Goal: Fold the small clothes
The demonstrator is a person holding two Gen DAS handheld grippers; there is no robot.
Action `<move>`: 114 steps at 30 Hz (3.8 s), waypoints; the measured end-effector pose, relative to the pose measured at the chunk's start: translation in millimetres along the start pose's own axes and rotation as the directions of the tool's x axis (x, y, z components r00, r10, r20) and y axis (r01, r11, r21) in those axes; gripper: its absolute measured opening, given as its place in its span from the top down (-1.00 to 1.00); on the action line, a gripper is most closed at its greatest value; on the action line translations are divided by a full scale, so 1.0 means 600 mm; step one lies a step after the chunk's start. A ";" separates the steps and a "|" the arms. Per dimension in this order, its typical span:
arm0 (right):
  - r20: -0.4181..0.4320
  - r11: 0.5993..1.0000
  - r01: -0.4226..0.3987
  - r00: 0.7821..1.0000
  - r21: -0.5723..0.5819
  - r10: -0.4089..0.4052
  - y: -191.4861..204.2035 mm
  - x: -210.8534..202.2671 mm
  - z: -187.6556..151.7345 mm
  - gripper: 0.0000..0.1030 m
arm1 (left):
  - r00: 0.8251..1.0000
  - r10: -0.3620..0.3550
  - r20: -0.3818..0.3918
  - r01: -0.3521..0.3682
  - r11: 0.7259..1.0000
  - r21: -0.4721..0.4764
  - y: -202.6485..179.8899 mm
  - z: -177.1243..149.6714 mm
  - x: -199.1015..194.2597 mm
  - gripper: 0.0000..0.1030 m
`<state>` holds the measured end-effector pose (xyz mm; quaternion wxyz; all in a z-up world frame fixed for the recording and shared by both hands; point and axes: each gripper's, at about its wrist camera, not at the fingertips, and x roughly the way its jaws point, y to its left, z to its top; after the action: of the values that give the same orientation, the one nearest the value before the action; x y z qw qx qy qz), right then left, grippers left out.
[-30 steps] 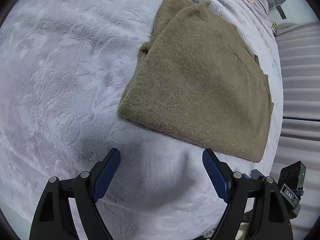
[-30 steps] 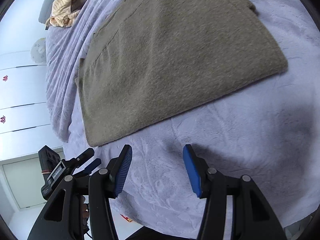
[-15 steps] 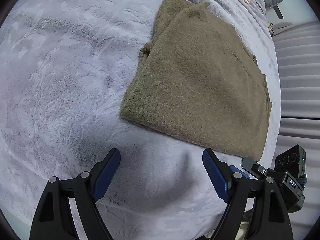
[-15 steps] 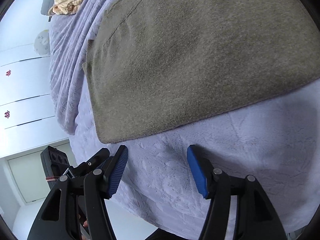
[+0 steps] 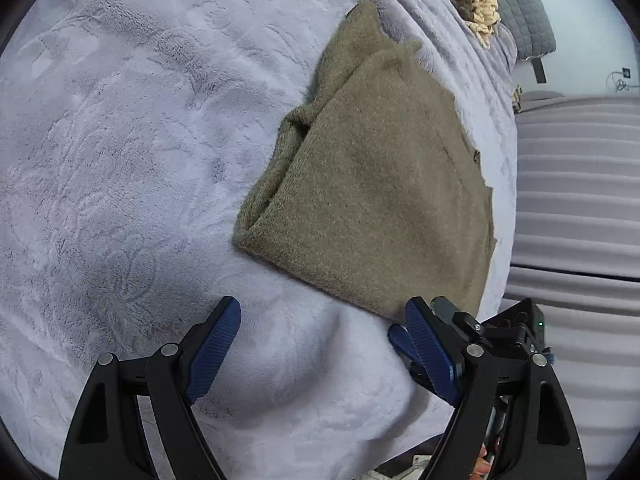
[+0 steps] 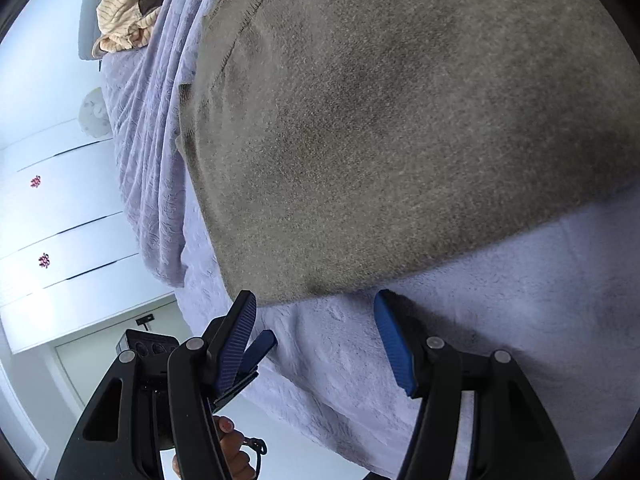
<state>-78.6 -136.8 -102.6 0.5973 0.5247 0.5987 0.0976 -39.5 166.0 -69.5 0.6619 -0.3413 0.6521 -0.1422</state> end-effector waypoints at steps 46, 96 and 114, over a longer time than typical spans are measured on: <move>-0.021 0.893 0.200 0.974 -0.404 -0.227 0.165 -0.090 0.067 0.72 | 0.869 0.274 0.412 -0.454 0.773 0.444 -0.189 0.032 0.100 0.56; -0.029 0.570 0.345 0.838 -0.746 -0.545 0.427 -0.044 0.220 0.75 | 0.786 0.132 0.604 -0.618 0.127 0.776 -0.434 -0.133 0.151 0.56; 0.010 0.958 0.085 0.996 -0.272 -0.085 -0.030 -0.313 0.333 0.74 | 0.876 0.185 0.445 -0.429 -0.121 0.895 -0.514 -0.286 0.351 0.56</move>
<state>25.9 -386.0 -54.0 0.6668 0.4112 0.6021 0.1539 -102.3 -237.5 -19.9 0.7669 0.3867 0.3503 -0.3737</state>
